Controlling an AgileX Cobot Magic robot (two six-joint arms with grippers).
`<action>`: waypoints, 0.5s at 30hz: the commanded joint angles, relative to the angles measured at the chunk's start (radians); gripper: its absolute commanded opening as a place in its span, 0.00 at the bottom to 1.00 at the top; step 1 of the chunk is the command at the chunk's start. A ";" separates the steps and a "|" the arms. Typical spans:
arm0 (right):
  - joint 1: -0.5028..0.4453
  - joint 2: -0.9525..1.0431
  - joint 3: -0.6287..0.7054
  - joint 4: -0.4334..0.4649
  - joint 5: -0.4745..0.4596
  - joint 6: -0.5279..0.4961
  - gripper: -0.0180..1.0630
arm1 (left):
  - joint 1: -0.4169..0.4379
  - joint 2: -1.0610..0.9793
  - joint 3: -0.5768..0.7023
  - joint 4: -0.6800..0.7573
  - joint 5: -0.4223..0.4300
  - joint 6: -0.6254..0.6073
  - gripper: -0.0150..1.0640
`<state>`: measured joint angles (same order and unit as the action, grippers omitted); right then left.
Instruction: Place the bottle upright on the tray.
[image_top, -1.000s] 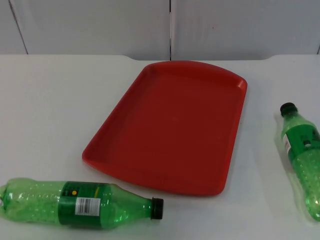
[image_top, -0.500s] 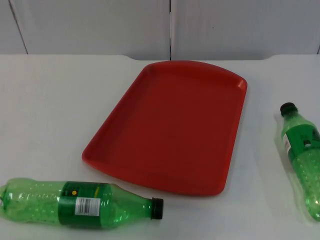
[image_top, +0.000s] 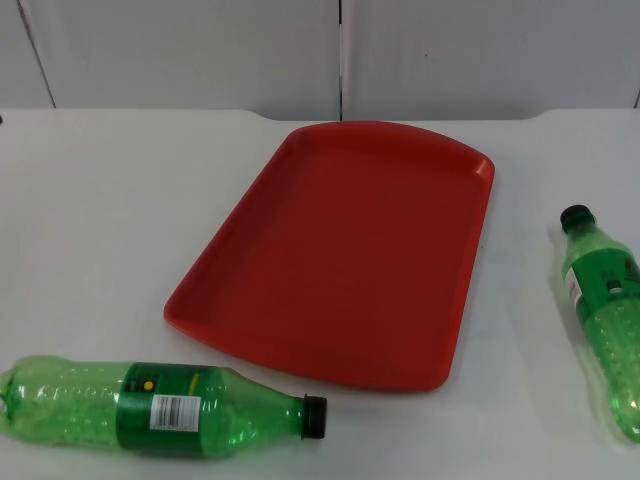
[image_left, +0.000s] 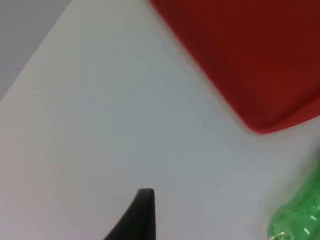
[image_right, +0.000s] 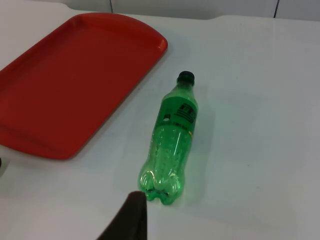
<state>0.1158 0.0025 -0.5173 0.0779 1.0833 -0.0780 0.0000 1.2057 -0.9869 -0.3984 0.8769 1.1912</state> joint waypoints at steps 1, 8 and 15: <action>-0.003 -0.003 0.000 0.002 -0.006 0.000 0.99 | -0.002 0.023 -0.007 -0.073 0.010 0.100 0.99; -0.003 -0.003 0.000 0.002 -0.006 0.000 0.99 | -0.046 0.087 -0.003 -0.078 0.040 0.199 0.99; -0.003 -0.003 0.000 0.002 -0.006 0.000 0.99 | -0.195 0.139 0.005 0.118 0.050 0.159 0.99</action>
<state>0.1158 0.0025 -0.5173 0.0779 1.0833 -0.0780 -0.1669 1.3371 -0.9869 -0.3267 0.9081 1.3642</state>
